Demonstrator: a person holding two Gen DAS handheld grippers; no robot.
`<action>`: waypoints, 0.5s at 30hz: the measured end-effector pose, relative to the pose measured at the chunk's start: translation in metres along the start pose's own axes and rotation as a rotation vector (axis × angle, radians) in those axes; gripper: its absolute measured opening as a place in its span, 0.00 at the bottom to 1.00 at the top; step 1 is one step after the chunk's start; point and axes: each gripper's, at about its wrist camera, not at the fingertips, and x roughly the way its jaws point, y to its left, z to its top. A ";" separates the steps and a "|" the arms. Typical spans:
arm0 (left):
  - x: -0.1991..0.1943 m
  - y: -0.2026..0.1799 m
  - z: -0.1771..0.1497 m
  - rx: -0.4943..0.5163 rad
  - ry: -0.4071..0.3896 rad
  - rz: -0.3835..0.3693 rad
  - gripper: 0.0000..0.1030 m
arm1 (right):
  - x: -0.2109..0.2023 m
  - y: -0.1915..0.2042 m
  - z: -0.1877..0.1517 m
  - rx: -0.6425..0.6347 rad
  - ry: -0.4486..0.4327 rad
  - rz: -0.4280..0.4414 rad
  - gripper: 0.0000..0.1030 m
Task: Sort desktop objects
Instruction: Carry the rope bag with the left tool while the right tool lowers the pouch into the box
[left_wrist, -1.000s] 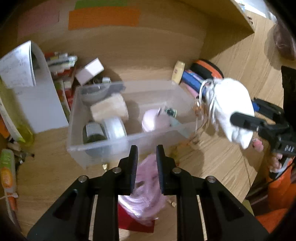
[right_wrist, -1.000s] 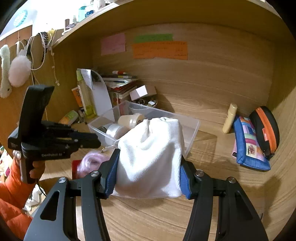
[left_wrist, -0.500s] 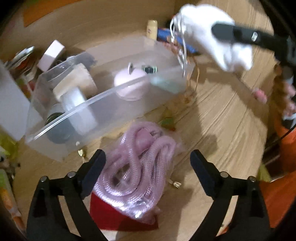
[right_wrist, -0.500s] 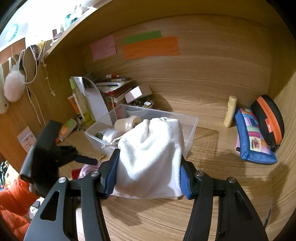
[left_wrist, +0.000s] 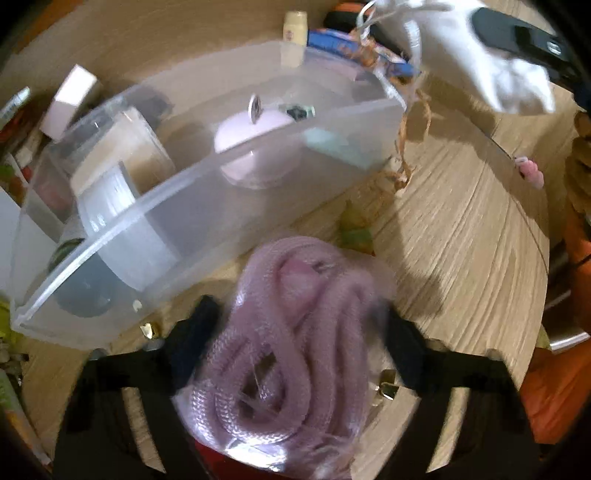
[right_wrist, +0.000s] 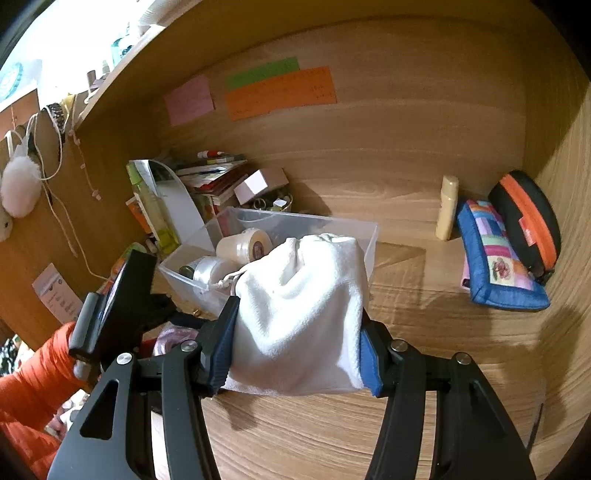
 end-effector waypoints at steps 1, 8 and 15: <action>-0.002 -0.001 -0.002 -0.012 -0.015 0.000 0.69 | 0.003 -0.001 0.001 0.007 0.002 0.002 0.51; -0.011 -0.004 -0.012 -0.129 -0.080 -0.009 0.60 | 0.016 -0.006 0.013 0.064 -0.017 0.033 0.51; -0.056 -0.008 -0.024 -0.246 -0.223 -0.028 0.58 | 0.029 -0.003 0.024 0.070 -0.018 0.036 0.51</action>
